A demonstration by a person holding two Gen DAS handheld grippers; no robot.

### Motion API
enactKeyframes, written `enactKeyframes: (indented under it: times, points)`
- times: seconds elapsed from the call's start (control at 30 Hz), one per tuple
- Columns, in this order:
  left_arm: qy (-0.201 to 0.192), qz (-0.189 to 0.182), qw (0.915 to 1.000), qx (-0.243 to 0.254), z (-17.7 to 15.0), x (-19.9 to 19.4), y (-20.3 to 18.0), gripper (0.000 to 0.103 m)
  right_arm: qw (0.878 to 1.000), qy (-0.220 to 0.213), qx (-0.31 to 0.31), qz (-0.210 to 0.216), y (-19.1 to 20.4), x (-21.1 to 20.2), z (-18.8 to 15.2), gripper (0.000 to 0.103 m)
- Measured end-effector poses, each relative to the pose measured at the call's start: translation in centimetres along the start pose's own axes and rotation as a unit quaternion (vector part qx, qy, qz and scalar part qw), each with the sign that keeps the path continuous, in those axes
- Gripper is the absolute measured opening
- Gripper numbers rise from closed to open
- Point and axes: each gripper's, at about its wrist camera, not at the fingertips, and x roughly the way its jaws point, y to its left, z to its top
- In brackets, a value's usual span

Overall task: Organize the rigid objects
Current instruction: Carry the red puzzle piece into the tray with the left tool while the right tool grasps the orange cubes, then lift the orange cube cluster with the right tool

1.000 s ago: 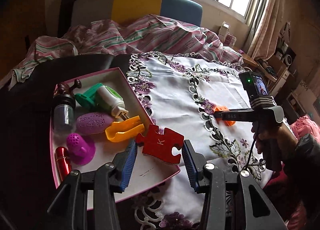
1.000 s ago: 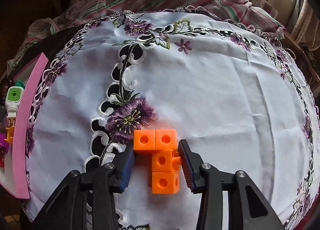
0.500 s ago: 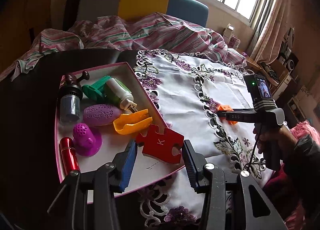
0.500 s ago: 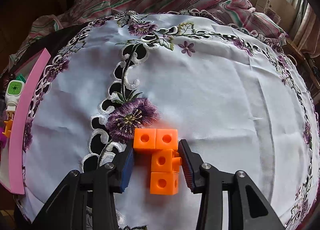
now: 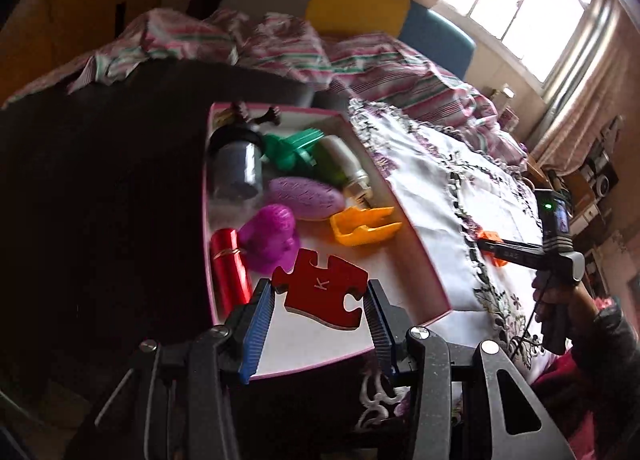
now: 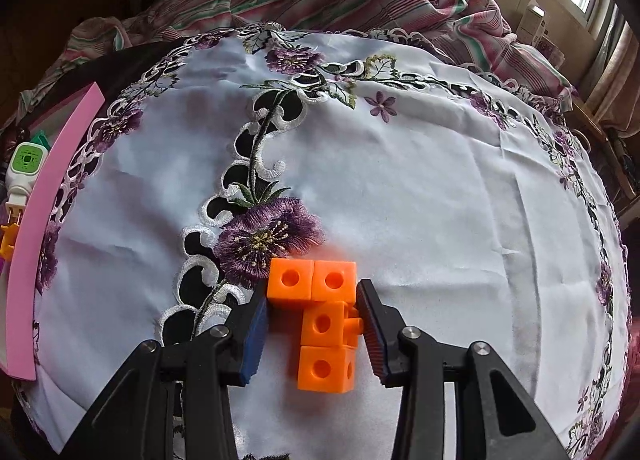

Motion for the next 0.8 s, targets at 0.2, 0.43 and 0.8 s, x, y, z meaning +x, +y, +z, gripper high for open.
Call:
enactKeyframes:
  times: [0.2,0.43,0.8]
  points:
    - [0.022,0.008,0.9997,0.009,-0.4,1.8,-0.5,0.047,1.0,0.0,-0.001,-0.001,0.1,0.1,0.0,0.042]
    - [0.044,0.029,0.9984,0.02,-0.8,4.1,-0.3,0.047,1.0,0.0,-0.002,-0.001,0.0,0.1,-0.1,0.042]
    - [0.031,0.048,0.9979,0.031,-1.4,3.5,-0.3,0.05,1.0,0.0,-0.003,-0.002,0.0,0.1,0.1,0.042]
